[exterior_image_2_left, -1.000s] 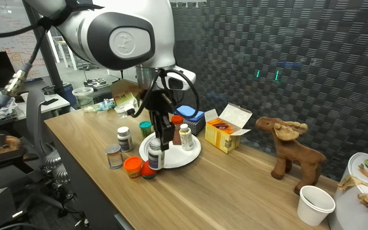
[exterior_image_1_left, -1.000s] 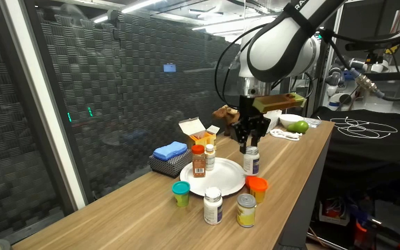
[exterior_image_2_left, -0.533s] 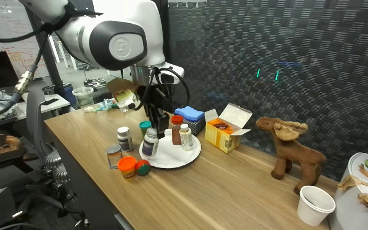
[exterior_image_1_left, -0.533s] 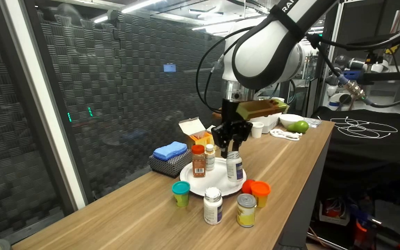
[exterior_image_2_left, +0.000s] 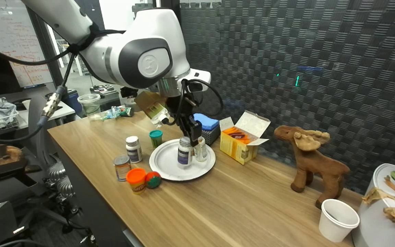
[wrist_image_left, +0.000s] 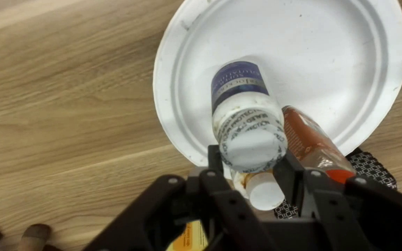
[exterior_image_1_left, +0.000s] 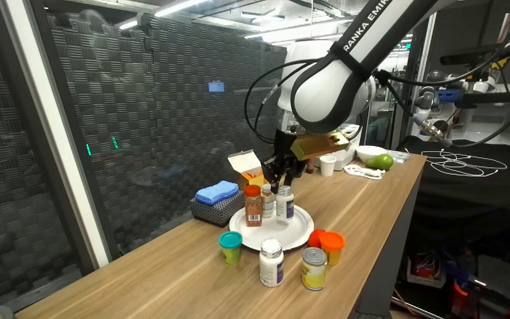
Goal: Put the bottles on the tray
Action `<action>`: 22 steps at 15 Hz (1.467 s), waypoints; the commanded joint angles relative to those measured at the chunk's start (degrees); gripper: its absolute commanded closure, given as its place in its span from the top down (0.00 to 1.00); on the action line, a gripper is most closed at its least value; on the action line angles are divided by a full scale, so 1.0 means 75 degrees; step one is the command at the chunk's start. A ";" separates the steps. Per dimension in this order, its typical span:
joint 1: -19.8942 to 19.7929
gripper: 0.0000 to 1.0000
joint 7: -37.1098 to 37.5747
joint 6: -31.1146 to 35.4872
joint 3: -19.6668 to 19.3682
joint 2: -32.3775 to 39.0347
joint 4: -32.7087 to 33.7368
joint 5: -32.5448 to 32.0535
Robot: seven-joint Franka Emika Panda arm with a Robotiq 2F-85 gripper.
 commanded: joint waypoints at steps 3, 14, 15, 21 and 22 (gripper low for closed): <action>0.0251 0.20 0.0264 0.0592 -0.0394 0.0334 0.0148 -0.0157; 0.0277 0.67 0.0175 0.0870 -0.0512 0.0332 0.0030 -0.0065; 0.0271 0.68 0.0158 0.0891 -0.0511 0.0294 0.0021 -0.0047; 0.0242 1.00 0.0108 0.0887 -0.0441 -0.0242 -0.0201 0.0048; 0.0216 1.00 0.0052 0.0624 -0.0345 -0.0487 -0.0294 0.0140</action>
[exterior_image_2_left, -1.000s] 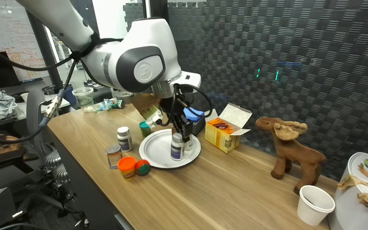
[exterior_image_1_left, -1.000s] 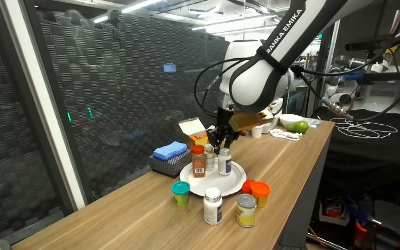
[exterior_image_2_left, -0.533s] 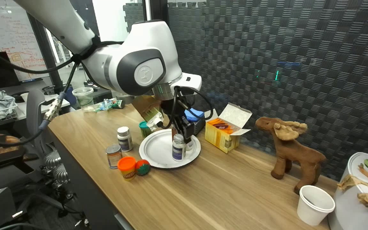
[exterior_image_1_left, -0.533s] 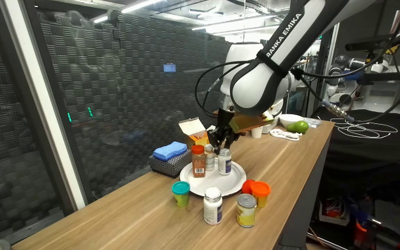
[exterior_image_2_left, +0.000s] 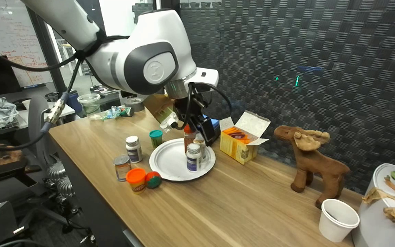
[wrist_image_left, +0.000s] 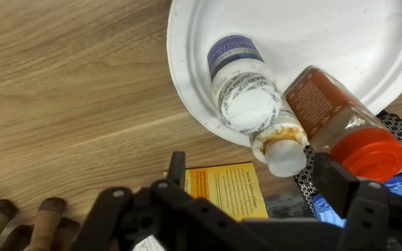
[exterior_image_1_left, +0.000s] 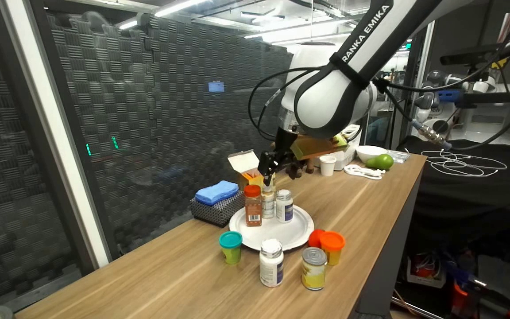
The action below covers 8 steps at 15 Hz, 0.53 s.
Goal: Put the bottles on the tray
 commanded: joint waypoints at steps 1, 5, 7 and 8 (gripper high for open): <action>0.0083 1.00 -0.0012 -0.0530 0.0108 -0.0886 -0.0398 0.0199; 0.0124 1.00 0.0260 -0.1806 0.0344 -0.1935 -0.0761 0.0196; 0.0087 1.00 0.0559 -0.2423 0.0454 -0.2452 -0.0995 0.0117; 0.0067 1.00 0.0786 -0.2793 0.0524 -0.2694 -0.1106 0.0088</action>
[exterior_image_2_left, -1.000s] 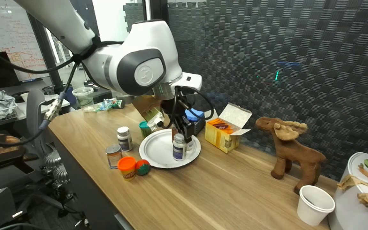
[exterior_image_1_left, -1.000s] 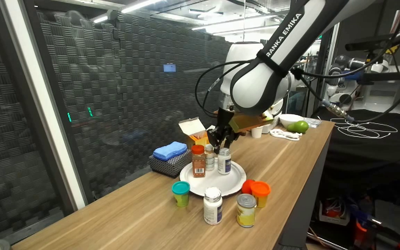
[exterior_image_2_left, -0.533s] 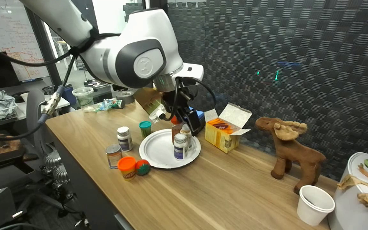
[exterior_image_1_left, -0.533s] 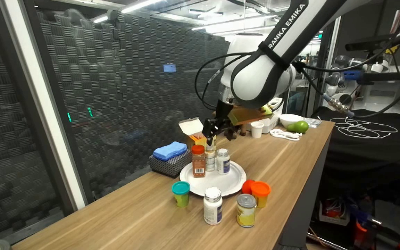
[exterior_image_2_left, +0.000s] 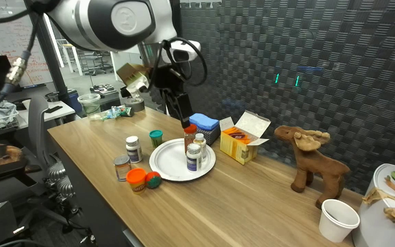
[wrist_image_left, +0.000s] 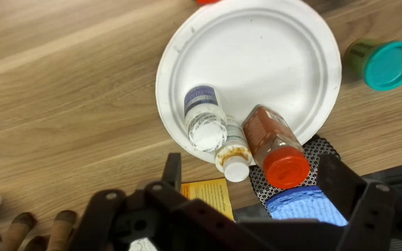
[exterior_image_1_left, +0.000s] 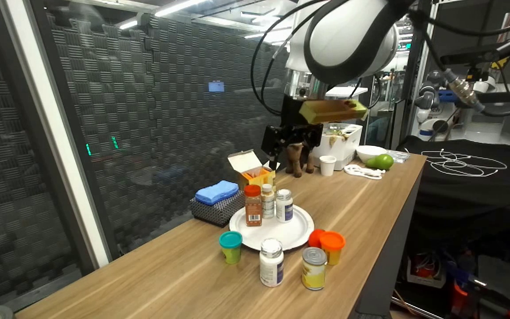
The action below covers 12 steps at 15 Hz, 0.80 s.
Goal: Put the bottles on the tray
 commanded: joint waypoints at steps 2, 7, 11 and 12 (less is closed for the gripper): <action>-0.0031 1.00 0.0563 -0.1300 0.0339 -0.1338 -0.0786 0.0122; 0.0197 1.00 0.0116 -0.1379 0.1013 -0.1457 -0.1055 0.0871; 0.0496 1.00 -0.0041 -0.1122 0.1484 -0.0969 -0.0965 0.1264; 0.0565 1.00 -0.0003 -0.1027 0.1580 -0.0844 -0.0915 0.1199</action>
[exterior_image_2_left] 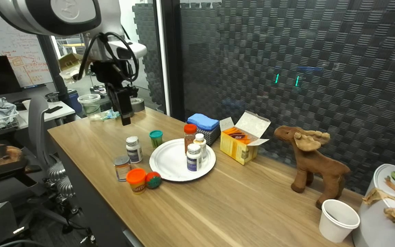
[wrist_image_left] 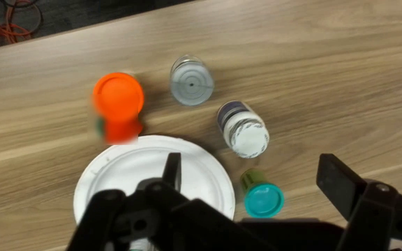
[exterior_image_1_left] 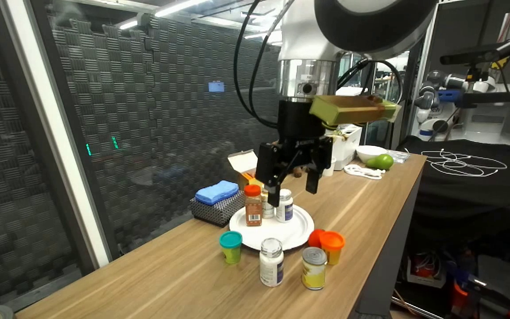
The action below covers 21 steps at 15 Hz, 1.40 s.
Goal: Put the bottles on the tray
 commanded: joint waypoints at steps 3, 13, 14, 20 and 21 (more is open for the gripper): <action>0.0357 1.00 -0.0183 0.0848 0.0418 0.0730 0.0259 0.0008; 0.0750 1.00 -0.0615 0.2326 0.0372 0.1901 0.0648 -0.1149; 0.0761 1.00 -0.0704 0.2367 0.0347 0.2029 0.0735 -0.1267; 0.0966 1.00 -0.0722 0.2569 -0.0163 0.2852 0.1548 -0.2333; 0.0972 1.00 -0.0751 0.2580 -0.0242 0.2957 0.1674 -0.2409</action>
